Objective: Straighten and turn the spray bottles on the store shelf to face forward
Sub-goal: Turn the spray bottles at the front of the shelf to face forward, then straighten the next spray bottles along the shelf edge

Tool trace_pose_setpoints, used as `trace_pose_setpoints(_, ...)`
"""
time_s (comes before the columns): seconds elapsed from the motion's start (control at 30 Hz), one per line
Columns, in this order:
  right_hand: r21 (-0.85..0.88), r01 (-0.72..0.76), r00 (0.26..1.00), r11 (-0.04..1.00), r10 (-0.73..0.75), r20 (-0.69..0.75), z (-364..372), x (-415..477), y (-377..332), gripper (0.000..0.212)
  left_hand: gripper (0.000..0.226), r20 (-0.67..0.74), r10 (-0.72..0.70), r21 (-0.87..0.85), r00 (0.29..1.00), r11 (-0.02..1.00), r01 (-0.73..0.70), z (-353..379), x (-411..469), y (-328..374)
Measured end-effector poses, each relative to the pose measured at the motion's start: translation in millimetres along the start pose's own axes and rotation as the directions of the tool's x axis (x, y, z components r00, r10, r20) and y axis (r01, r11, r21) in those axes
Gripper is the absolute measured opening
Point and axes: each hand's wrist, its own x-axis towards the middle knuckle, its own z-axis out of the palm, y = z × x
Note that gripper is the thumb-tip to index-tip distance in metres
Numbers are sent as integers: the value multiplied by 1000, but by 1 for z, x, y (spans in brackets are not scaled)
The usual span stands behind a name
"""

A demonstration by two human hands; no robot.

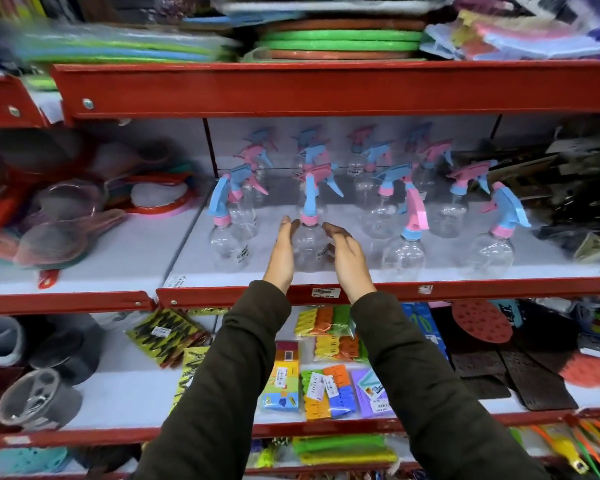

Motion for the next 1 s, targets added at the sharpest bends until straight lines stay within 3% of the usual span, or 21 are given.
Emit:
trace_pose_setpoints(0.1, -10, 7, 999, 1000, -7, -34, -4, -7, 1, 29, 41, 34, 6, 7, 999, 1000, -7, -8, -4, -4)
trace_pose_setpoints(0.23, -15, 18, 997, 1000, -19, -79, -11, -22, 0, 27, 51, 100, 17, 11, 995, 1000, -19, -12, -12, -13)
trace_pose_setpoints(0.4, -47, 50, 994, 998, -54, -98, -10, -36, -1, 25, 40, 153, 48, 64, 987, 996, -58, -11, -25, -12)
trace_pose_setpoints(0.5, -46, 61, 992, 997, -66, -106, -9, -42, -2, 25, 55, 161, 41, 65, 986, 997, -52, -12, -33, -9)
trace_pose_setpoints(0.7, 4, 276, 923, 961, -264, -281, -1, -70, -3, 25, 54, -5, 174, -28, 985, 984, -174, -22, -56, -10)
trace_pose_setpoints(0.83, 79, 300, 934, 951, -276, -225, 26, -83, -2, 28, 49, -82, 253, -55, 964, 965, -258, -36, -68, -13)
trace_pose_setpoints(1.0, 95, 195, 981, 976, -192, -35, 72, -77, 5, 28, 47, -238, 312, -2, 920, 947, -322, -73, -63, -11)
